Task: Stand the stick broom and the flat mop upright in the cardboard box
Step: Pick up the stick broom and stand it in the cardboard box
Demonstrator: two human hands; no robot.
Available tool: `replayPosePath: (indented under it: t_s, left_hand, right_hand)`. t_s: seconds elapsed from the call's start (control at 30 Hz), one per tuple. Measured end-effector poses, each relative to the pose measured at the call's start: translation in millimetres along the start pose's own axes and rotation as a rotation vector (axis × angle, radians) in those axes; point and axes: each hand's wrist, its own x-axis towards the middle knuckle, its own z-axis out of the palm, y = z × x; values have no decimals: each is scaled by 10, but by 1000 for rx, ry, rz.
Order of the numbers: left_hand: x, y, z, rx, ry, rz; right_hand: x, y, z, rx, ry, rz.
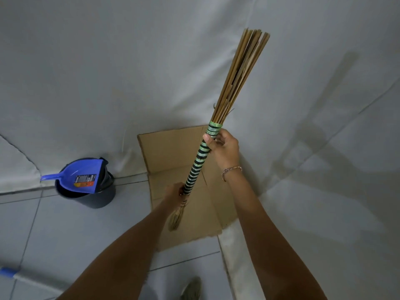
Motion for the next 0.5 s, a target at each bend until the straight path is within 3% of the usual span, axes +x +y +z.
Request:
replayPosePath:
  t_s: [0.33,0.5]
  left_hand:
    - [704,262,100,-6,38,-84]
    - [1233,224,197,-23,-11,-96]
  right_hand:
    - [833,185,-82,13,-56,14]
    - [1238,406,-140,-120,-81,5]
